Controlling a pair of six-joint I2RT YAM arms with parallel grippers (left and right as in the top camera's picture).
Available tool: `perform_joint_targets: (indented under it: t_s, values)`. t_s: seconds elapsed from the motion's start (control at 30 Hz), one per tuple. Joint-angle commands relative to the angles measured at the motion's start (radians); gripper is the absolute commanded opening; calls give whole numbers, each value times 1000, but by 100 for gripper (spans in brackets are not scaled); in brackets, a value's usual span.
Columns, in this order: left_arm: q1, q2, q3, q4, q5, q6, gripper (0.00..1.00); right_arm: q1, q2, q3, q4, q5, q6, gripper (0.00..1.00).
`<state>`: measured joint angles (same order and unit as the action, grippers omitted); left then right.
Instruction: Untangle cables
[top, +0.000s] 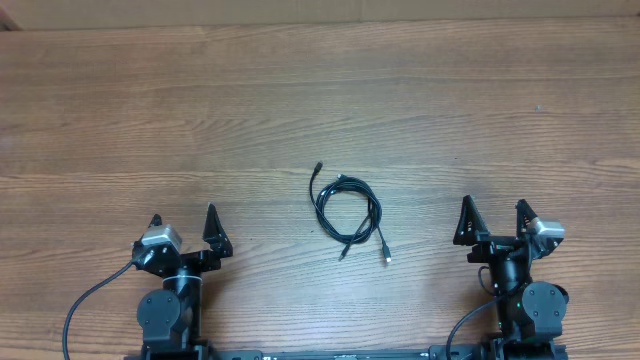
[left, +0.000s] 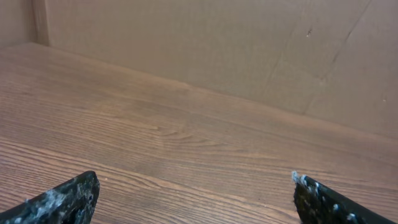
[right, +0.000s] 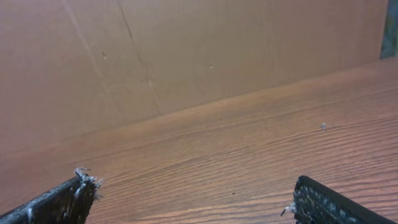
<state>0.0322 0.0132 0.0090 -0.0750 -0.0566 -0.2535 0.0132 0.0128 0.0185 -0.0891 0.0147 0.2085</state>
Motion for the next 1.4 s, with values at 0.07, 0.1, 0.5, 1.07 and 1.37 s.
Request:
perform_joint_targets:
  t_s: [0.07, 0.1, 0.5, 1.07, 1.37]
  values:
    - [-6, -8, -4, 2, -10, 22, 100, 0, -10, -11, 6, 0, -2, 100]
    - [-6, -8, -4, 2, -10, 22, 100, 0, -10, -11, 6, -1, -2, 100]
    - [-6, -8, -4, 0, 17, 19, 100, 0, -10, -11, 7, -1, -2, 100]
    - [-6, 47, 262, -219, 150, 37, 100, -2, -6, 211, -256, -187, 0, 100]
    - [-6, 373, 620, -376, 261, 40, 100, -3, 204, 537, -353, -196, 1, 100]
